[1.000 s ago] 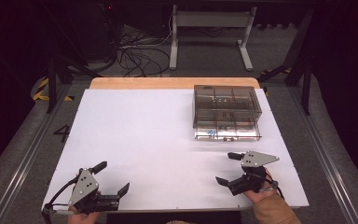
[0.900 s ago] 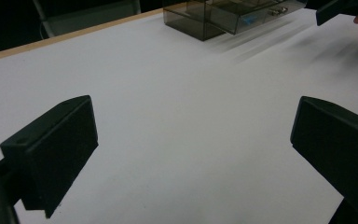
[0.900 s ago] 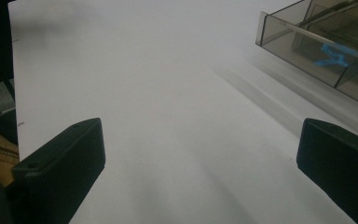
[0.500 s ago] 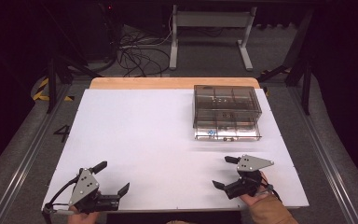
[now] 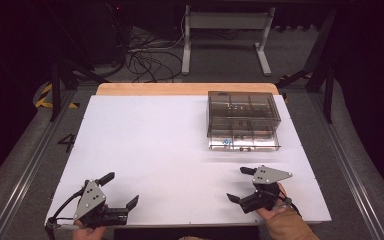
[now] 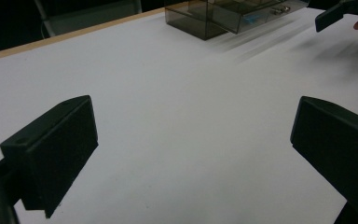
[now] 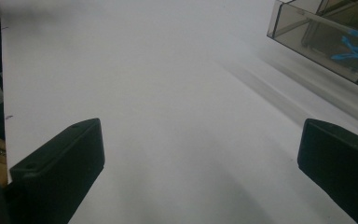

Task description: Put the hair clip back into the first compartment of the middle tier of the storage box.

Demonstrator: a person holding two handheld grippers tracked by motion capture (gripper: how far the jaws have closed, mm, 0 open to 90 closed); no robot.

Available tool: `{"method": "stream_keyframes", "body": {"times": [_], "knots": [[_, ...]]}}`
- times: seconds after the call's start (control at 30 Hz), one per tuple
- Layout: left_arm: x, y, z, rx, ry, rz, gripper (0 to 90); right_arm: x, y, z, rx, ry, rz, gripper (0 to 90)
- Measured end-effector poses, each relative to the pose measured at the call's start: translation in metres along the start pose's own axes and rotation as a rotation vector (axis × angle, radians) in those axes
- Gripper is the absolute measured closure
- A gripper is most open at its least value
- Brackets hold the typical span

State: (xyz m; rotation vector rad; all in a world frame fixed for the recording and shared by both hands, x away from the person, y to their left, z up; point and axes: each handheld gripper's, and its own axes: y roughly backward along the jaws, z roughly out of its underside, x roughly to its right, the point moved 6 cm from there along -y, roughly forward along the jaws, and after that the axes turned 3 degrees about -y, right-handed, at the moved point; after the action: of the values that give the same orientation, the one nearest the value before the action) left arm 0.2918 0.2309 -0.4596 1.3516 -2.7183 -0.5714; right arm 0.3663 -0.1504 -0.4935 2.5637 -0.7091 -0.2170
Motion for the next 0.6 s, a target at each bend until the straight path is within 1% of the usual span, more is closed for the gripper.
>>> {"method": "stream_keyframes", "body": {"times": [0.07,0.23,0.27,0.3,0.37,0.47,0.53,0.6], "knots": [[0.0007,-0.0004,0.0,0.001,0.005,0.001,1.3,0.0003,0.0002,-0.0001,0.0,0.002,0.003,1.2],[0.0004,-0.0008,-0.0003,0.003,0.003,-0.002,1.2,0.0001,0.0006,-0.0003,0.003,0.008,0.009,1.2],[0.0007,-0.0008,-0.0004,0.009,0.009,-0.003,0.9,0.0001,0.0008,-0.0005,0.004,0.009,0.009,1.2],[0.0,-0.0004,-0.0006,0.011,0.003,-0.005,0.7,0.0001,0.001,-0.0007,0.006,0.01,0.01,1.2],[-0.0005,0.0003,-0.001,0.021,0.004,-0.005,0.7,0.0003,0.0013,-0.0011,0.008,0.01,0.01,1.2],[-0.0007,0.0,-0.0008,0.023,0.007,-0.002,0.7,0.0002,0.0017,-0.0017,0.009,0.009,0.005,0.5],[-0.0006,-0.0006,-0.0006,0.022,0.013,0.002,0.7,0.0,0.0029,-0.0027,0.009,-0.001,-0.007,0.4],[0.0,-0.0013,-0.0002,0.021,0.029,0.012,0.7,0.0005,0.004,-0.0033,0.008,-0.006,-0.01,0.3]]}}
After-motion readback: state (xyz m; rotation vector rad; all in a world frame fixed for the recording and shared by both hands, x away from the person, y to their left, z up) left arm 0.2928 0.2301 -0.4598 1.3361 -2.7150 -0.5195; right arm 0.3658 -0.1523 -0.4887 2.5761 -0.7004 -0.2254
